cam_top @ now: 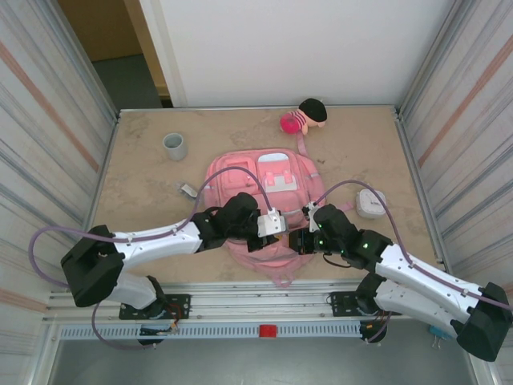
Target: Pack books, pencil case, and school supplies into a backpack
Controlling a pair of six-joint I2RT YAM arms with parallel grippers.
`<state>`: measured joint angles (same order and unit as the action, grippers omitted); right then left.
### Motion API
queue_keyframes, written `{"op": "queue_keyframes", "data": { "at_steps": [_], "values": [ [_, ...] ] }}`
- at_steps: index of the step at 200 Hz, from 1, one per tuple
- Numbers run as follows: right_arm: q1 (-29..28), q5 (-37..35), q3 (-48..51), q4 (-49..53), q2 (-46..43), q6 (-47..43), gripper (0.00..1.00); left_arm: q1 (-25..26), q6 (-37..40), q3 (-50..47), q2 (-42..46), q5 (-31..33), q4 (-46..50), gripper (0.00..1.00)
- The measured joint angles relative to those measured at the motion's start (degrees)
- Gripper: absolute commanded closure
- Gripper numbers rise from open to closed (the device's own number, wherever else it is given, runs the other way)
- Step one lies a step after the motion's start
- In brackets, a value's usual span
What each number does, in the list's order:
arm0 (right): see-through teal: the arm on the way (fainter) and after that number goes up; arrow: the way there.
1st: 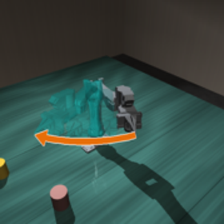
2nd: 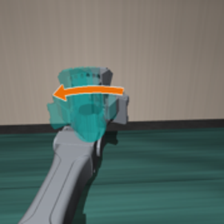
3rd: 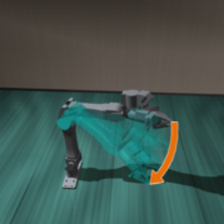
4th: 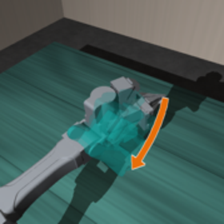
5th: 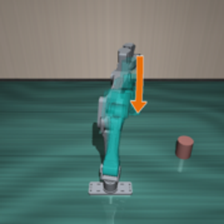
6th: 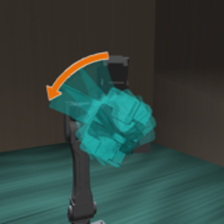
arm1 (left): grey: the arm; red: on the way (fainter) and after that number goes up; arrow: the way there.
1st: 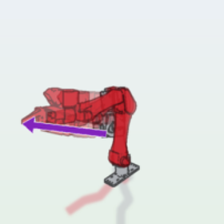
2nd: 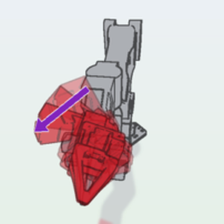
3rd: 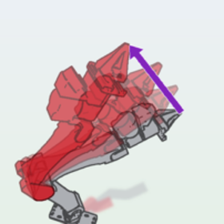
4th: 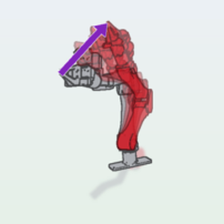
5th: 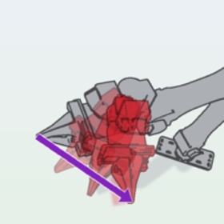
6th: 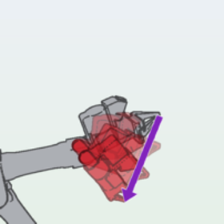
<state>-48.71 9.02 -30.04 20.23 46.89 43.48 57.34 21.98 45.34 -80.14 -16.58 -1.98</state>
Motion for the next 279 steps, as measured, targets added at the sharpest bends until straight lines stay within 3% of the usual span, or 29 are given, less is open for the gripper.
{"op": "queue_keyframes", "data": {
  "at_steps": [22, 69, 121, 159, 220, 243, 279],
  "values": [
    [0.0, 0.0, 0.3, -1.0, 0.3, 0.6, 0.75, 0.0, -0.2, -0.1, 0.1, 0.0, -0.3, 0.9],
    [0.0, -0.4, 0.9, -2.5, 0.3, 1.0, 0.74, -0.1, -1.3, -0.3, 0.1, -0.2, -1.2, 0.9],
    [0.0, -1.7, 1.4, -3.4, 0.1, 2.4, 0.97, -0.7, -2.8, -1.0, 0.5, -0.9, -2.4, 0.91],
    [0.5, -3.5, 1.4, -0.6, -2.7, 2.5, 1.0, -1.2, -3.9, -1.4, 1.0, -0.5, -2.8, 0.91],
    [8.2, 0.2, 0.5, 5.8, -8.7, -0.3, 1.0, -1.5, -2.2, -2.4, 5.6, 2.0, -0.1, 0.89],
    [9.7, 2.1, 0.2, 6.8, -8.4, -1.2, 1.0, -1.5, -1.4, -3.1, 7.5, 2.8, 1.8, 0.85],
    [10.8, 5.4, 0.2, 7.2, -6.0, -2.9, 1.0, -1.6, -0.5, -3.1, 8.4, 2.1, 5.4, 0.63]
  ]
}}
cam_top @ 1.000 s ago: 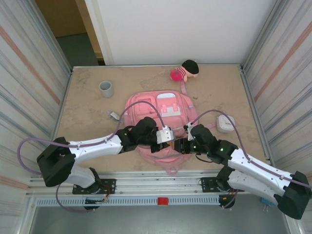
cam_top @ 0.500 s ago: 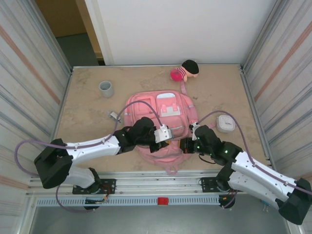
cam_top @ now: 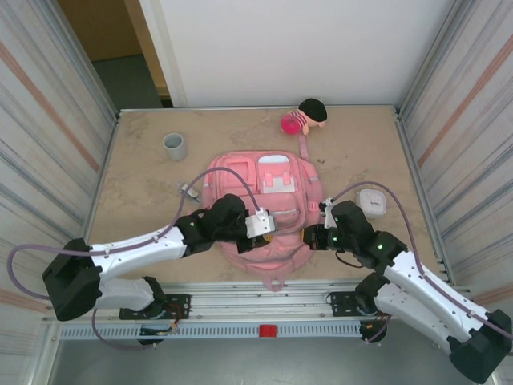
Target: Pack books, pencil case, and school supplies into a backpack
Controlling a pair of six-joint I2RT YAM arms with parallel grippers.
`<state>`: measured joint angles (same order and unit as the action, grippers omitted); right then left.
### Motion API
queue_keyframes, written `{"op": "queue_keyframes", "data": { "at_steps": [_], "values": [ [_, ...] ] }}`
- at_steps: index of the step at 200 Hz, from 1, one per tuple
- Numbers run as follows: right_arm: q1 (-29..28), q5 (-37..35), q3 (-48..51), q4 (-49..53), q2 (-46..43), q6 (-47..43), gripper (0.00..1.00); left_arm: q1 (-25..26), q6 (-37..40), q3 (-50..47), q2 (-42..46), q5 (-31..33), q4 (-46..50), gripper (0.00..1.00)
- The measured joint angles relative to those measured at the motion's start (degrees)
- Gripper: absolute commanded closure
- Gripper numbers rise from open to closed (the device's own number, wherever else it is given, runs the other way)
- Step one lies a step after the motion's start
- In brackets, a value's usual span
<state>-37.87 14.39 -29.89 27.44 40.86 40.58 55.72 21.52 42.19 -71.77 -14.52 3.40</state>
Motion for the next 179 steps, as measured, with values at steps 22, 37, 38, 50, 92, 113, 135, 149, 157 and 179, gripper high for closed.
{"op": "queue_keyframes", "data": {
  "at_steps": [22, 37, 38, 50, 92, 113, 135, 149, 157, 179],
  "values": [
    [0.1, 3.1, 0.0, 0.0, 2.3, -0.4, 1.0, -0.1, 0.8, 0.7, -0.1, -0.9, 2.0, 0.54],
    [0.1, 4.3, -0.8, 1.1, 4.0, -0.4, 1.0, 0.7, 0.9, 2.4, -0.8, -0.8, 2.8, 0.5],
    [0.1, 4.4, -0.9, 1.3, 4.1, -0.4, 1.0, 0.7, 0.9, 2.5, -0.8, -0.8, 2.8, 0.5],
    [0.1, 5.2, -2.1, 2.6, 5.1, -0.4, 1.0, 1.4, 1.0, 4.2, -1.8, -0.5, 2.8, 0.49],
    [0.1, 7.1, -5.4, 5.6, 7.9, -0.4, 1.0, 4.3, 1.4, 8.5, -6.5, 1.7, 2.7, 0.48],
    [0.2, 7.6, -5.9, 6.6, 8.6, -0.4, 1.0, 6.4, 2.5, 10.4, -9.7, 3.4, 3.0, 0.49],
    [0.4, 8.0, -6.4, 7.3, 8.7, -0.4, 1.0, 8.0, 3.2, 11.9, -12.4, 5.9, 3.3, 0.63],
    [0.5, 8.1, -6.9, 7.9, 9.0, -0.4, 1.0, 8.3, 3.7, 12.5, -13.6, 8.1, 3.3, 0.85],
    [0.6, 8.0, -7.0, 8.2, 9.0, -0.4, 1.0, 8.3, 3.8, 12.7, -14.0, 8.9, 3.3, 0.89],
    [1.9, 7.9, -7.6, 9.6, 9.2, -0.7, 1.0, 8.9, 4.0, 12.7, -13.9, 10.3, 3.2, 0.9]
  ]
}}
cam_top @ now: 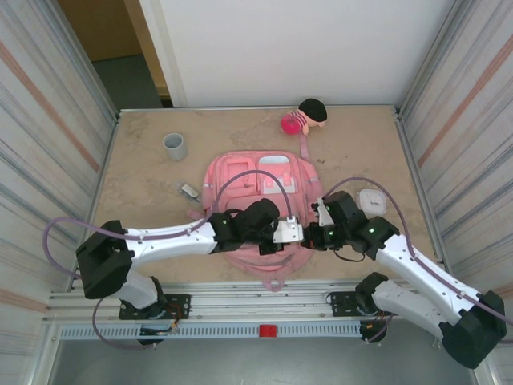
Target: Pack books, pencil case, and school supplies into a backpack
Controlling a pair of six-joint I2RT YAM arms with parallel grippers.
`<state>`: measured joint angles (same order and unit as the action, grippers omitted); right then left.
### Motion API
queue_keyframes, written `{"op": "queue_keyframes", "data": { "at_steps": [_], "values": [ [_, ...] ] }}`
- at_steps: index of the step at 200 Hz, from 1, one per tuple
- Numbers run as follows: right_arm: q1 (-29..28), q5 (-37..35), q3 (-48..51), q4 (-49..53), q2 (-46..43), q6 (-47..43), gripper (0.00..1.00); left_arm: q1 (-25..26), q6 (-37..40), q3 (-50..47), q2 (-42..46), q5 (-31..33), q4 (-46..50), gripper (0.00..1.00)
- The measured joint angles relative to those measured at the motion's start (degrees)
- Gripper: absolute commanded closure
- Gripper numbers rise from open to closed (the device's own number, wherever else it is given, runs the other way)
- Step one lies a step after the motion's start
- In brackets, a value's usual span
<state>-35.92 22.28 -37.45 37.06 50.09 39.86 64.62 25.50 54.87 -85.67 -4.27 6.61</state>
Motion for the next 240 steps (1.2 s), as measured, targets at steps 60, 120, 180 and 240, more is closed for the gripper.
{"op": "queue_keyframes", "data": {
  "at_steps": [60, 120, 180, 240],
  "values": [
    [4.9, 0.3, -4.6, 4.4, 5.2, -4.2, 1.0, -0.1, 0.3, -4.5, 4.3, -0.1, -4.5, 1.0],
    [7.2, 2.1, -12.1, 8.5, 14.8, -10.5, 1.0, -2.1, 1.3, -5.7, 6.1, 0.0, -6.0, 1.0],
    [7.3, 2.7, -15.0, 7.8, 17.9, -13.0, 1.0, -4.5, 0.2, -5.7, 7.4, 1.7, -5.1, 1.0],
    [8.4, -4.5, -14.9, 7.6, 18.0, -13.1, 1.0, -5.3, -0.1, -7.8, 10.3, -2.8, -3.8, 1.0]
  ]
}}
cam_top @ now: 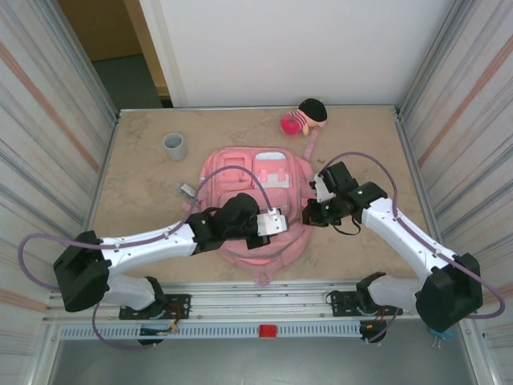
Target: Pack books, pencil case, and school supplies into a backpack
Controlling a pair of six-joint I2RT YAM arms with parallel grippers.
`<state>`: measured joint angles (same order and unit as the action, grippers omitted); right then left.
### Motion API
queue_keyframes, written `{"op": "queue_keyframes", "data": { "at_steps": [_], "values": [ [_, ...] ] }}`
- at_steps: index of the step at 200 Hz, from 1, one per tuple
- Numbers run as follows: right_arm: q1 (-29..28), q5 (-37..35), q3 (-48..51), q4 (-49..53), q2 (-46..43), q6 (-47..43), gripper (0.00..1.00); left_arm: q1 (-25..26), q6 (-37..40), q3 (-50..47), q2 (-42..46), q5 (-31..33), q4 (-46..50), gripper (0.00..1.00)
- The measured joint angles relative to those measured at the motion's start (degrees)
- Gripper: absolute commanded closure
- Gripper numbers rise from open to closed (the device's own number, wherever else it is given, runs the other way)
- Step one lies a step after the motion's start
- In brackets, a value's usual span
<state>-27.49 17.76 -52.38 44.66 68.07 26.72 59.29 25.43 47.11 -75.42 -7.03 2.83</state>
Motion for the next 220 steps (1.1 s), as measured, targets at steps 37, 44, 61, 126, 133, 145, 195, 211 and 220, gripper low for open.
{"op": "queue_keyframes", "data": {
  "at_steps": [37, 44, 61, 126, 133, 145, 195, 211, 220],
  "values": [
    [-0.2, -3.7, 0.3, -0.6, -0.6, 0.0, 1.0, -0.2, 0.1, -1.0, 2.0, -2.8, 0.2, 1.0],
    [-0.2, -4.3, 0.5, -0.9, -0.9, 0.0, 1.0, -0.3, 0.3, -1.2, 2.3, -3.7, 0.2, 1.0],
    [-0.1, -5.3, 1.4, -2.1, -1.6, 0.0, 1.0, -0.6, 0.5, -1.8, 3.0, -5.9, 0.1, 1.0],
    [6.5, -6.0, 4.3, -10.3, 0.2, -0.3, 1.0, -0.9, 2.6, -3.1, 3.8, -12.9, -0.2, 1.0],
    [7.3, -6.0, 4.3, -11.1, 1.0, -0.3, 1.0, -0.9, 2.9, -3.3, 4.0, -13.5, -0.2, 1.0],
    [8.6, -5.0, 4.4, -12.1, 2.5, -0.5, 1.0, -0.9, 3.1, -3.7, 4.4, -13.8, -0.5, 1.0],
    [10.2, -1.2, 4.5, -14.2, 6.2, -0.7, 1.0, -1.2, 3.3, -4.0, 4.5, -13.3, -1.2, 1.0],
    [10.2, -0.8, 4.5, -15.1, 6.9, -0.9, 1.0, -1.2, 3.3, -4.1, 4.5, -12.6, -1.2, 1.0],
    [10.2, -0.5, 4.5, -15.5, 7.1, -0.9, 1.0, -1.2, 3.3, -4.1, 4.5, -12.3, -1.1, 1.0]
  ]
}}
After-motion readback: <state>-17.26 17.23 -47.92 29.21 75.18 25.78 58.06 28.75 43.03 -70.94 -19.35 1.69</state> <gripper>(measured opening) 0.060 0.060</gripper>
